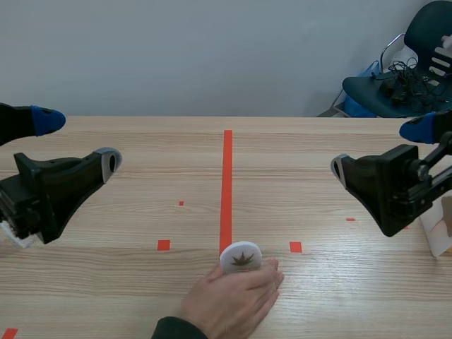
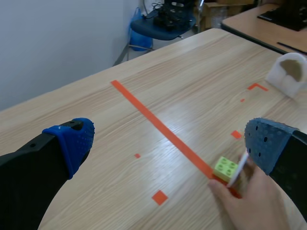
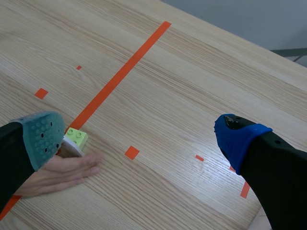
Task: Do the leaf sorting experiment
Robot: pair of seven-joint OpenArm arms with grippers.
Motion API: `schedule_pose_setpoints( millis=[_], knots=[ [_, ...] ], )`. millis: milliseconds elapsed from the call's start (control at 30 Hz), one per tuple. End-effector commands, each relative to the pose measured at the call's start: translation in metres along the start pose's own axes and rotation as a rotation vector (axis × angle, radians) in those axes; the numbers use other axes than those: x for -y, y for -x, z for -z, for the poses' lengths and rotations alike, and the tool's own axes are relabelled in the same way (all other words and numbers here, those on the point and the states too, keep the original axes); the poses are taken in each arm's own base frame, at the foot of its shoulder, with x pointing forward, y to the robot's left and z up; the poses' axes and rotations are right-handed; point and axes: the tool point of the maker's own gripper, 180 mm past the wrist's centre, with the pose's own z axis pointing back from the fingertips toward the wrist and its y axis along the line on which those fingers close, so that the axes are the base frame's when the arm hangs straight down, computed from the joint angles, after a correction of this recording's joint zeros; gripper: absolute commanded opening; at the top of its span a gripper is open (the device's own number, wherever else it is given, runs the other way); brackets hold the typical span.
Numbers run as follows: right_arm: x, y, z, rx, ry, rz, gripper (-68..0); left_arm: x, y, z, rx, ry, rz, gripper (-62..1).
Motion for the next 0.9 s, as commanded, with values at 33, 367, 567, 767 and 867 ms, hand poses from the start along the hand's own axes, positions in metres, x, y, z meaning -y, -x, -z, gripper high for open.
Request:
schedule_pose_setpoints(
  millis=[33, 367, 567, 767, 867],
  knots=[
    [0.004, -0.017, -0.002, 0.040, 0.010, -0.035, -2.0, 0.014, -0.011, -0.001, 0.039, 0.022, -0.018, 1.4],
    [0.003, -0.014, -0.002, 0.022, 0.008, -0.036, 0.4, 0.024, -0.014, -0.003, 0.041, 0.033, -0.027, 1.4],
    [0.003, -0.014, -0.002, 0.022, 0.008, -0.036, 0.4, 0.024, -0.013, -0.003, 0.039, 0.033, -0.024, 1.4],
    [0.002, -0.008, -0.002, -0.013, 0.003, -0.040, 0.4, 0.024, -0.008, -0.003, 0.012, 0.031, 0.020, 1.4],
    [0.003, -0.007, -0.002, -0.020, 0.003, -0.040, 0.4, 0.024, -0.008, -0.003, 0.012, 0.031, 0.020, 1.4]
  ],
)
